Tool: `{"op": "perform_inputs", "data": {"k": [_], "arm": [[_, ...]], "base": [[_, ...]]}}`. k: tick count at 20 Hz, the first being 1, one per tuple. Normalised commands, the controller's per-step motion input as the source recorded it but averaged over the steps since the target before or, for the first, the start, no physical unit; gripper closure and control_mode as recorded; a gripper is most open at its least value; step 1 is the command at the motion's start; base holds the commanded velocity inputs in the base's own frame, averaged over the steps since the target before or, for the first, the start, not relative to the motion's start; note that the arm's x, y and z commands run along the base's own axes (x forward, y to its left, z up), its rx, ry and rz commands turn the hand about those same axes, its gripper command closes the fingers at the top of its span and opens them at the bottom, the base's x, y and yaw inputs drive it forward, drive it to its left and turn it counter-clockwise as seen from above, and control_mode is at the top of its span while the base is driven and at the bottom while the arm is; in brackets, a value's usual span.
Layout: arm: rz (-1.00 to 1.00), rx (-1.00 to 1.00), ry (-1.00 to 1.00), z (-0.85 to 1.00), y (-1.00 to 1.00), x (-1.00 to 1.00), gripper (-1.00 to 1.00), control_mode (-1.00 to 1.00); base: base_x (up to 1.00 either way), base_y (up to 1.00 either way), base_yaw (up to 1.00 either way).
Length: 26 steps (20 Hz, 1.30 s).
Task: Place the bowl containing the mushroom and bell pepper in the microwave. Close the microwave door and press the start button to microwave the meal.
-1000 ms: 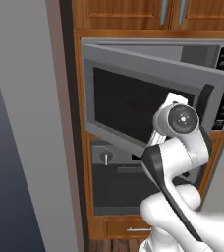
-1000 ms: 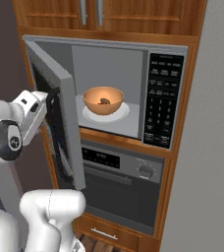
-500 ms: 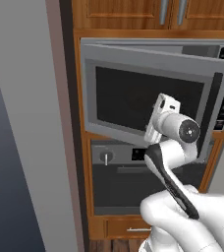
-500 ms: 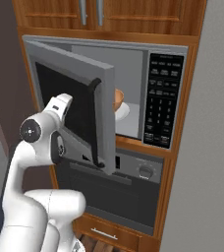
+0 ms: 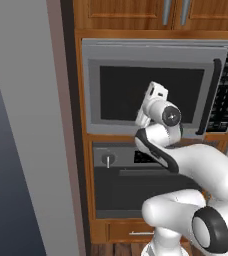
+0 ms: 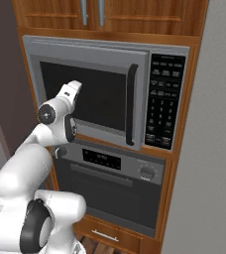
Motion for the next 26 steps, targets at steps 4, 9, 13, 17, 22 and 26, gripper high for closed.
{"op": "perform_inputs", "data": {"k": [4, 9, 13, 17, 22, 26], "arm": [[-0.07, 0.0, 0.13, 0.28, -0.01, 0.91, -1.0, -1.0], [-0.05, 0.0, 0.15, 0.0, -0.23, 0.83, -1.0, -1.0], [0.0, 0.0, 0.21, 0.32, -0.32, -0.1, -1.0, -1.0], [0.0, 0.0, 0.16, 0.44, -0.32, -0.7, -1.0, -1.0], [0.0, 0.0, 0.08, 0.07, -0.52, -0.98, -1.0, -1.0], [0.0, 0.0, 0.0, -0.05, -0.76, -1.0, -1.0, -1.0]], "base": [[0.0, 0.0, 0.0], [0.0, 0.0, 0.0], [0.0, 0.0, 0.0], [0.0, 0.0, 0.0], [0.0, 0.0, 0.0], [0.0, 0.0, 0.0]]}}
